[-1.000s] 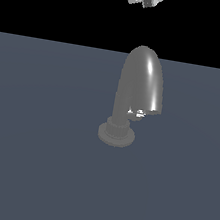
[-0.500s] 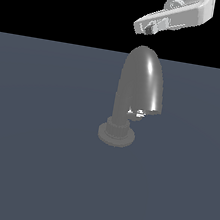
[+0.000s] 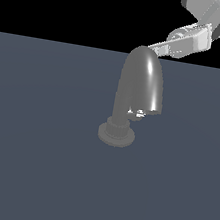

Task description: Turn on the faucet by rotating a designated handle.

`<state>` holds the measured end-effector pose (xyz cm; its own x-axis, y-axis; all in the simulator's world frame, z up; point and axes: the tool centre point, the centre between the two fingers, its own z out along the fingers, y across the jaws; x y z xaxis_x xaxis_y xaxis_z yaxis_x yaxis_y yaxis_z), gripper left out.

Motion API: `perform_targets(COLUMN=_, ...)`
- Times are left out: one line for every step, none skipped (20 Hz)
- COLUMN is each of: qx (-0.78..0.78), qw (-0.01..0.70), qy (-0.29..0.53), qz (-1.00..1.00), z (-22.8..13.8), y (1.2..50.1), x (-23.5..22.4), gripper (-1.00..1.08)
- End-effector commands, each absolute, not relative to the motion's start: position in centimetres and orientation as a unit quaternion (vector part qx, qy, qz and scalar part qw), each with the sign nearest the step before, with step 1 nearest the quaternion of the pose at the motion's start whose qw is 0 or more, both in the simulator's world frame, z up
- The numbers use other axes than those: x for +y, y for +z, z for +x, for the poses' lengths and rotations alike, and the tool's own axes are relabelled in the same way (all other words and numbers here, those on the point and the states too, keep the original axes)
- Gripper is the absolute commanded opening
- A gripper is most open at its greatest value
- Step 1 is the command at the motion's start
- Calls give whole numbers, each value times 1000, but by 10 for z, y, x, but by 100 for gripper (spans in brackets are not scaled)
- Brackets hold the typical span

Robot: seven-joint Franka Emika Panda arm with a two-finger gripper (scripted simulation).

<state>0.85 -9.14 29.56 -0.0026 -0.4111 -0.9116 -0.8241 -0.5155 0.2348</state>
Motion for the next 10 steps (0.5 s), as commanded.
perform_targets(qx=467, qw=196, qy=560, qz=-656, z=10, y=283, x=-96, gripper=-100)
perform_targets(qx=471, qw=198, qy=566, qz=-647, z=11, y=278, x=-98, gripper=-100)
perform_targets(qx=476, qw=201, qy=572, qz=-637, z=11, y=273, x=-100, gripper=-100)
perform_targets(qx=481, qw=203, qy=578, qz=-628, z=11, y=268, x=-101, gripper=-100)
perform_targets(qx=485, qw=205, qy=584, qz=-618, z=11, y=262, x=-103, gripper=-100)
perform_targets(qx=490, qw=207, qy=589, qz=-608, z=11, y=257, x=-105, gripper=-100)
perform_targets(qx=494, qw=210, qy=595, qz=-598, z=11, y=252, x=-106, gripper=-100)
perform_targets(qx=499, qw=212, qy=601, qz=-588, z=11, y=247, x=-108, gripper=-100)
perform_targets(qx=503, qw=214, qy=606, qz=-577, z=10, y=241, x=-109, gripper=-100)
perform_targets(qx=508, qw=216, qy=612, qz=-567, z=9, y=236, x=-111, gripper=-100)
